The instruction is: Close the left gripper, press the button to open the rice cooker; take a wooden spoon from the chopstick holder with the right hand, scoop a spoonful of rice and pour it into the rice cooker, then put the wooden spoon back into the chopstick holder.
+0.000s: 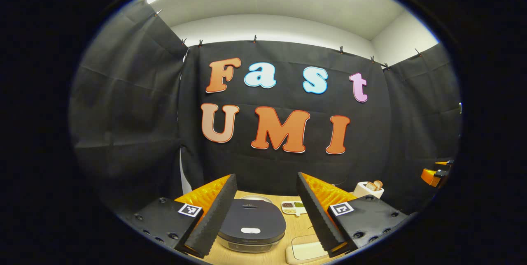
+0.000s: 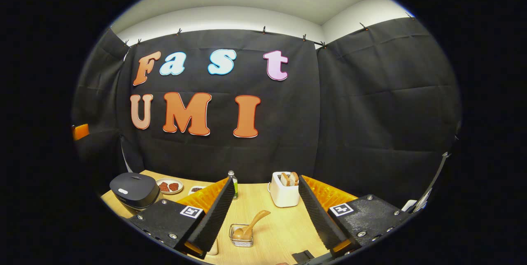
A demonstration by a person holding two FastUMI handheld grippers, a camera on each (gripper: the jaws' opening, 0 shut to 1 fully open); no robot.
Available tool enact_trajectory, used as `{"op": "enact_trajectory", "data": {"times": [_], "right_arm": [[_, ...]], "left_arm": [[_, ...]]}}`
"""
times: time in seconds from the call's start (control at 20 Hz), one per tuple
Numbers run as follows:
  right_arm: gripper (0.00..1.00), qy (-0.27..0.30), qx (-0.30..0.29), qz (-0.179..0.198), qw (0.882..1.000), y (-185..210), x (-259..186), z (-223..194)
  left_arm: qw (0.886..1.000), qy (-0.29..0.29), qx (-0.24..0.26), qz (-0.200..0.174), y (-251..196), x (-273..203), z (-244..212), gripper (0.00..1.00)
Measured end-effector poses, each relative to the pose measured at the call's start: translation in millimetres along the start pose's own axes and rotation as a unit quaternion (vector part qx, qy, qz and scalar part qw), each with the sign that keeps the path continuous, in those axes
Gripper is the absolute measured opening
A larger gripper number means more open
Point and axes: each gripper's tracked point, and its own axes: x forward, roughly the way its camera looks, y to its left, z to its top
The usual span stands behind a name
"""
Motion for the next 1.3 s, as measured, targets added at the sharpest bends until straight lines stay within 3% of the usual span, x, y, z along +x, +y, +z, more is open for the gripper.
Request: {"op": "enact_trajectory", "data": {"times": [0.05,0.1,0.3,0.5,0.55,0.8,0.9,1.05,1.15,1.2,1.25,1.3], "right_arm": [[0.96,0.001,0.001,0.003,1.0,3,0,0],[0.96,0.001,0.0,0.004,1.0,3,1,0],[0.91,-0.007,-0.004,0.0,1.0,4,3,7],[1.0,-0.008,-0.002,0.001,1.0,6,8,7],[0.96,-0.01,-0.004,-0.002,1.0,5,10,8],[0.96,-0.008,-0.004,-0.001,1.0,6,17,6],[0.96,-0.011,-0.007,0.003,1.0,8,17,7],[1.0,-0.01,-0.017,0.003,1.0,8,17,7],[0.96,-0.013,-0.021,0.001,1.0,8,18,9],[1.0,-0.015,-0.02,0.001,1.0,8,18,10],[0.96,-0.015,-0.018,0.002,1.0,9,17,11],[0.96,-0.015,-0.016,0.002,1.0,9,17,11]], "left_arm": [[1.0,0.001,-0.002,0.0,2,0,1,0.94],[1.0,0.0,-0.002,0.001,4,2,3,1.0],[1.0,-0.006,0.011,0.005,10,3,6,0.94],[1.0,-0.004,0.01,0.011,14,7,5,0.94],[1.0,-0.002,0.011,0.014,15,8,4,0.95],[1.0,0.0,0.017,0.021,18,14,2,1.0],[1.0,0.003,0.017,0.025,20,14,-2,0.92],[1.0,0.0,0.015,0.028,22,14,0,0.47],[0.999,-0.004,0.012,0.038,29,16,4,0.17],[0.999,0.0,0.007,0.031,27,18,2,0.02],[1.0,0.01,0.006,0.022,25,19,0,0.08],[1.0,0.017,0.012,0.023,26,18,-4,0.05]]}}
